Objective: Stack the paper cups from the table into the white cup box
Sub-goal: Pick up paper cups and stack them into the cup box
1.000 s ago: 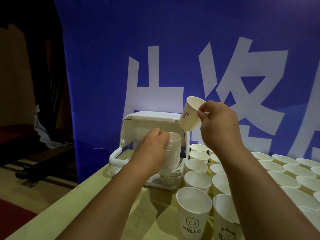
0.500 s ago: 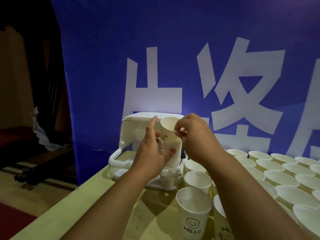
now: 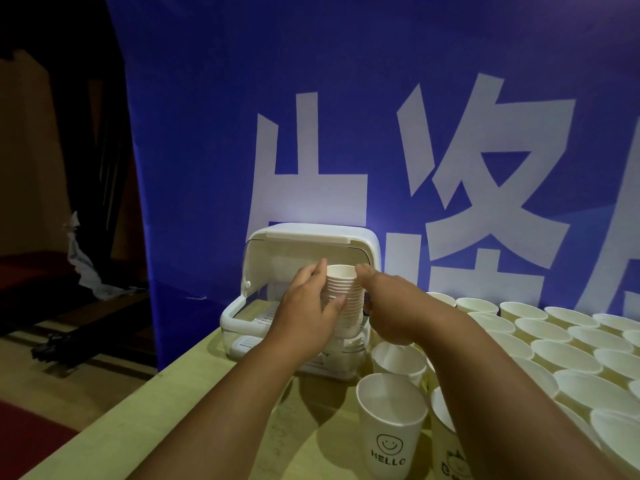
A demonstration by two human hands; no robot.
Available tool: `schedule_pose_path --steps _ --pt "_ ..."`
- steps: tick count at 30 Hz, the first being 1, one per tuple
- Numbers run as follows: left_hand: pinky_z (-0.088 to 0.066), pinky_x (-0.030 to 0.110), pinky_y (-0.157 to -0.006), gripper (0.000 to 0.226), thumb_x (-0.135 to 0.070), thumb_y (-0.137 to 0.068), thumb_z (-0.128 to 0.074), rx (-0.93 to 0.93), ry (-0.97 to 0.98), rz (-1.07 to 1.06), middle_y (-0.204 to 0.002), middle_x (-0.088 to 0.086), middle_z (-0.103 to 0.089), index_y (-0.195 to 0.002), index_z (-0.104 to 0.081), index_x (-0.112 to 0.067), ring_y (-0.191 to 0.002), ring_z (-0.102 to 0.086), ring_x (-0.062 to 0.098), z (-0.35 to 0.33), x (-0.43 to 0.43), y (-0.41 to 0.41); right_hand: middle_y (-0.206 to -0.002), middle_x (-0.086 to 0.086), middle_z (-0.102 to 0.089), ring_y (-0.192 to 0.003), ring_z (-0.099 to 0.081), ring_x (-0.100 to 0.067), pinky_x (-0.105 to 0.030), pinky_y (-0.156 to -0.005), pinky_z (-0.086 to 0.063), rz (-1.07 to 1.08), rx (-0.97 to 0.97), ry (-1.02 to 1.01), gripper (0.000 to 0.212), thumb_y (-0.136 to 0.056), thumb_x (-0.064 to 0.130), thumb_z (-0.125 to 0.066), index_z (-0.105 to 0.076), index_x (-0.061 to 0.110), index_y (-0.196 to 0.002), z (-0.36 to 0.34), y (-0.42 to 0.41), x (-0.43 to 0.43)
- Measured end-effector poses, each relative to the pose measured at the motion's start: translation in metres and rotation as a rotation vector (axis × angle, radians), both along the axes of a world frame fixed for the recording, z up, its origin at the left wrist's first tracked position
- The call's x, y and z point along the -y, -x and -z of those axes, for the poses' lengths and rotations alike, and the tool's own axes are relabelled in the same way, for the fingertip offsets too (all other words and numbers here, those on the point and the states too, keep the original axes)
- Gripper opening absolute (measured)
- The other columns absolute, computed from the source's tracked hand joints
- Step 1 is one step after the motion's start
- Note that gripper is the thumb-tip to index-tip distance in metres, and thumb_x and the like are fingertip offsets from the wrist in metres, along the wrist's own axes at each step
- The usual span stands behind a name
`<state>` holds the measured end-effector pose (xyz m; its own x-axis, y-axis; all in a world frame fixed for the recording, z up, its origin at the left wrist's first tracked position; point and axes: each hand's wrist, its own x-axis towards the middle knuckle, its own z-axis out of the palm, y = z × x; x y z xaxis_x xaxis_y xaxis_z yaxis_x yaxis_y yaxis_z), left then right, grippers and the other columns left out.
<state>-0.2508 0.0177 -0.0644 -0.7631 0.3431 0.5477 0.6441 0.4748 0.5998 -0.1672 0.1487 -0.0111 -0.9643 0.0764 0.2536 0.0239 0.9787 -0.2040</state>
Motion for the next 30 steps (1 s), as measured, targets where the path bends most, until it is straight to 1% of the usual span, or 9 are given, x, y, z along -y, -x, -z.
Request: schedule_pose_path --steps 4,6,9,11,14,18,20,23,30 --pt "-0.045 0.045 -0.114 0.074 -0.036 -0.101 -0.061 0.007 -0.016 0.035 -0.160 -0.009 -0.034 -0.162 -0.020 -0.033 -0.144 -0.039 0.017 -0.001 0.007 -0.005 -0.159 0.000 -0.032 -0.140 -0.041 -0.026 -0.036 -0.108 -0.038 -0.013 0.014 0.064 0.084 -0.094 0.011 -0.064 -0.012 0.026 -0.158 -0.003 -0.002 -0.004" --pt "-0.050 0.046 -0.108 0.070 -0.038 -0.099 -0.063 -0.011 -0.046 0.039 -0.156 -0.012 -0.037 -0.158 -0.026 -0.040 -0.140 -0.042 0.015 -0.001 0.015 -0.009 -0.155 -0.001 -0.039 -0.137 -0.044 -0.026 -0.035 -0.105 -0.040 -0.002 -0.021 0.091 0.079 -0.094 0.020 -0.066 -0.019 0.028 -0.156 -0.010 -0.007 -0.006" --pt "-0.055 0.029 -0.088 0.032 -0.034 -0.095 -0.068 -0.094 -0.056 0.010 -0.129 -0.015 -0.052 -0.124 -0.053 -0.036 -0.116 -0.054 0.010 -0.003 0.025 -0.020 -0.132 -0.002 -0.061 -0.112 -0.060 -0.021 -0.026 -0.086 -0.045 0.052 -0.013 0.088 0.051 -0.090 0.028 -0.071 -0.052 0.024 -0.137 -0.019 -0.015 -0.013" --pt "-0.047 0.017 -0.072 0.013 -0.029 -0.093 -0.072 -0.132 -0.036 0.039 -0.103 -0.017 -0.057 -0.096 -0.060 -0.032 -0.094 -0.058 0.008 -0.007 0.028 -0.030 -0.106 -0.002 -0.070 -0.090 -0.065 -0.016 -0.020 -0.074 -0.048 0.069 0.011 0.076 0.026 -0.088 0.030 -0.073 -0.068 0.020 -0.112 -0.021 -0.019 -0.018" --pt "-0.052 0.024 -0.065 0.013 -0.024 -0.086 -0.079 -0.024 0.068 0.212 -0.079 -0.011 -0.067 -0.080 -0.069 -0.029 -0.076 -0.063 0.009 -0.012 0.029 -0.043 -0.083 0.000 -0.070 -0.075 -0.065 -0.014 -0.019 -0.067 -0.049 0.083 0.087 0.032 0.017 -0.085 0.031 -0.076 -0.072 0.015 -0.090 -0.019 -0.020 -0.022" --pt "-0.052 0.021 -0.064 0.015 -0.013 -0.088 -0.077 0.207 0.327 0.485 -0.073 -0.003 -0.070 -0.089 -0.081 -0.026 -0.065 -0.058 0.005 -0.019 0.038 -0.052 -0.087 0.005 -0.075 -0.077 -0.070 -0.013 -0.023 -0.077 -0.056 0.079 0.279 -0.007 0.025 -0.083 0.036 -0.077 -0.078 0.016 -0.098 -0.016 -0.022 -0.020" --pt "-0.051 0.025 -0.067 0.021 -0.007 -0.088 -0.076 0.276 0.378 0.585 -0.075 0.005 -0.069 -0.097 -0.082 -0.025 -0.066 -0.056 0.012 -0.021 0.041 -0.051 -0.091 0.004 -0.076 -0.079 -0.071 -0.013 -0.026 -0.080 -0.057 0.062 0.359 -0.031 0.028 -0.083 0.037 -0.077 -0.076 0.017 -0.103 -0.015 -0.022 -0.017" --pt "-0.053 0.026 -0.071 0.033 0.001 -0.085 -0.074 0.367 0.416 0.692 -0.075 0.000 -0.066 -0.108 -0.081 -0.022 -0.069 -0.058 0.014 -0.023 0.044 -0.051 -0.101 -0.001 -0.073 -0.089 -0.071 -0.018 -0.032 -0.088 -0.057 0.031 0.445 -0.118 0.034 -0.086 0.030 -0.075 -0.070 0.016 -0.117 -0.014 -0.023 -0.011" --pt "-0.057 0.022 -0.082 0.018 -0.011 -0.087 -0.080 0.355 0.566 0.649 -0.097 -0.007 -0.077 -0.104 -0.081 -0.016 -0.087 -0.069 0.005 -0.018 0.039 -0.047 -0.111 -0.004 -0.071 -0.099 -0.068 -0.020 -0.029 -0.090 -0.055 -0.013 0.554 -0.244 0.035 -0.087 0.019 -0.073 -0.070 0.017 -0.122 -0.015 -0.024 -0.010"
